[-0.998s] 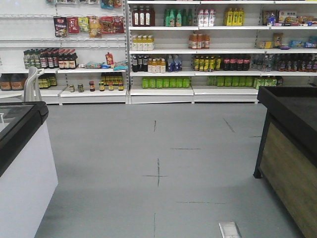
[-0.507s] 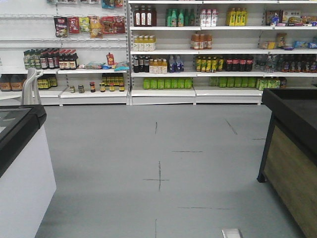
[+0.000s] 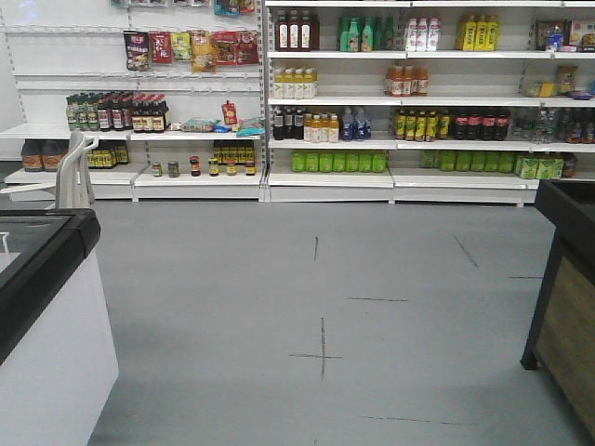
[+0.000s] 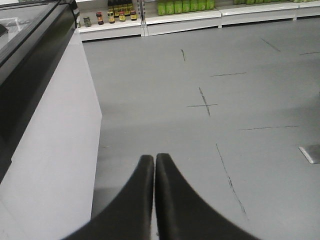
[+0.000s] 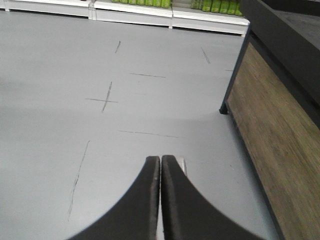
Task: Pick three apples into basket with both arms
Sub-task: 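Drive the base forward along the aisle toward the fruit stand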
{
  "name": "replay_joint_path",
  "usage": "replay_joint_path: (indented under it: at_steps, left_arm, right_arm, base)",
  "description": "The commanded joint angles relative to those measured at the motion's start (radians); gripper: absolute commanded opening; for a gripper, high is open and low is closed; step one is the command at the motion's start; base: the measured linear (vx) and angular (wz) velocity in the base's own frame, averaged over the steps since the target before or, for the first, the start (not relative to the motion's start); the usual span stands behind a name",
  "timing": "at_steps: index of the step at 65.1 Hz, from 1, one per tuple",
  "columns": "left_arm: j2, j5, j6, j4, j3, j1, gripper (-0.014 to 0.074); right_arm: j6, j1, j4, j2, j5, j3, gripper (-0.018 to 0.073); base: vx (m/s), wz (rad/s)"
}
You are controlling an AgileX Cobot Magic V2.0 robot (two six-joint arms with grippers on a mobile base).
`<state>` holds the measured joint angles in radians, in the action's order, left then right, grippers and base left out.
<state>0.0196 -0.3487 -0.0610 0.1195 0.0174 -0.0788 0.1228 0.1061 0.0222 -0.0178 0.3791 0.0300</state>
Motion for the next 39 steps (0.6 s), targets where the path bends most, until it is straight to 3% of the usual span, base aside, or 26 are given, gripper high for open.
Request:
replay_joint_path:
  at_steps: [1,39]
  left_arm:
    - [0.005,0.048,0.001,-0.001,-0.024,-0.006,-0.0008]
    - [0.005,0.048,0.001,-0.001,-0.024,-0.006,-0.0008]
  right_arm:
    - [0.0,0.007,0.004,-0.009,-0.074,-0.003,-0.0005]
    - [0.0,0.007,0.004,-0.009,-0.074,-0.003,-0.0005]
  base:
    - [0.26,0.17]
    - [0.26,0.01]
